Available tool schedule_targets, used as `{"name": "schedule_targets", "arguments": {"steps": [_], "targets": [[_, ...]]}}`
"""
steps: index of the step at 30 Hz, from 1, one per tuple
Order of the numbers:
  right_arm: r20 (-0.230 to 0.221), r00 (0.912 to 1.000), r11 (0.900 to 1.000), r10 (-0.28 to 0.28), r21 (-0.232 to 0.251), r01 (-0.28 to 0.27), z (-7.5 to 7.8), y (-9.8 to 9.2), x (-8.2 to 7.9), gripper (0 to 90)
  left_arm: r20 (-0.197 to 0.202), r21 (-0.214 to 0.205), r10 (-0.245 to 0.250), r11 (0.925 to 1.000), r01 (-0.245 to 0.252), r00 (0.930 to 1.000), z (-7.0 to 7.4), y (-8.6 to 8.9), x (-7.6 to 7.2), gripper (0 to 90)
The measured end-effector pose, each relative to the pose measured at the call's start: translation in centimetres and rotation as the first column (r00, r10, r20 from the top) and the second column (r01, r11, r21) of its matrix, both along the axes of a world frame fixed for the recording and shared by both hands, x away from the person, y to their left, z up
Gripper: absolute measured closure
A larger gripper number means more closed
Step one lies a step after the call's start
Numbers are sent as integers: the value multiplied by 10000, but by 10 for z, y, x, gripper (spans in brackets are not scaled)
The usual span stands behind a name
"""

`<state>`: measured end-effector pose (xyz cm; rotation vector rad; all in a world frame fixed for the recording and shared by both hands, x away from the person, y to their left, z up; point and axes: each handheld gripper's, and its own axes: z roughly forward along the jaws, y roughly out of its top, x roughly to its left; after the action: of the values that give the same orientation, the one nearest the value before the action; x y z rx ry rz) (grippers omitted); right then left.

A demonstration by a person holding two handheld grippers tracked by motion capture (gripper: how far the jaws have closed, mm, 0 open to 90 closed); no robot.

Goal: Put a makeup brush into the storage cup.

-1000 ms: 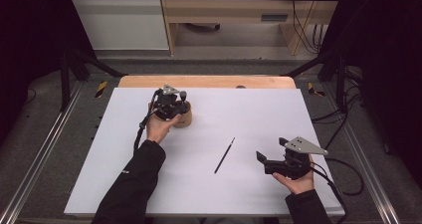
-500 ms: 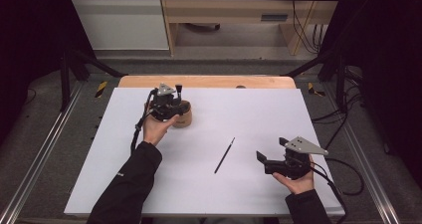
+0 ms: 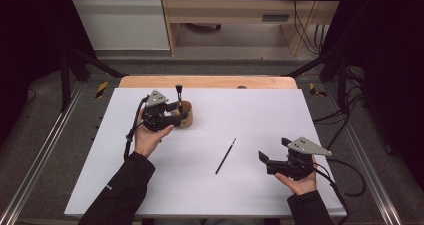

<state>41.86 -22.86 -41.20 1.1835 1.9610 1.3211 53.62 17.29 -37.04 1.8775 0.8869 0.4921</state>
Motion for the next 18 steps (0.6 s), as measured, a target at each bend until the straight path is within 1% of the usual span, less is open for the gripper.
{"name": "schedule_targets", "arguments": {"steps": [2, 4, 6, 7, 10, 13, 18], "targets": [[5, 10000, 10000, 3, 3, -3, 0, 0, 0, 68, 50, 5, -52, 10000, 52, 10000, 0, 2, -5, 410], [4, 10000, 10000, 2, 0, -2, 0, 0, 0, 68, 84, -96, -132, 9999, 133, 9999, 0, 5, -12, 394], [14, 10000, 10000, -9, 18, 9, 1, -1, 0, 68, 135, -108, -152, 9998, 153, 9998, -1, 6, -17, 381], [-6, 10000, 10000, -39, 32, 39, 1, -1, -1, 68, 140, -48, -182, 9998, 183, 9997, -1, 7, -20, 376], [21, 10000, 10000, -27, 73, 27, 1, -1, -1, 68, 245, -86, -258, 9996, 260, 9994, -1, 10, -27, 359], [20, 10000, 10000, -46, 74, 46, 1, -1, -1, 68, 359, -79, -303, 9995, 306, 9989, -1, 11, -34, 346], [22, 10000, 9999, -55, 97, 55, 2, -1, -1, 68, 425, -103, -356, 9993, 360, 9985, -2, 13, -43, 330]]}}
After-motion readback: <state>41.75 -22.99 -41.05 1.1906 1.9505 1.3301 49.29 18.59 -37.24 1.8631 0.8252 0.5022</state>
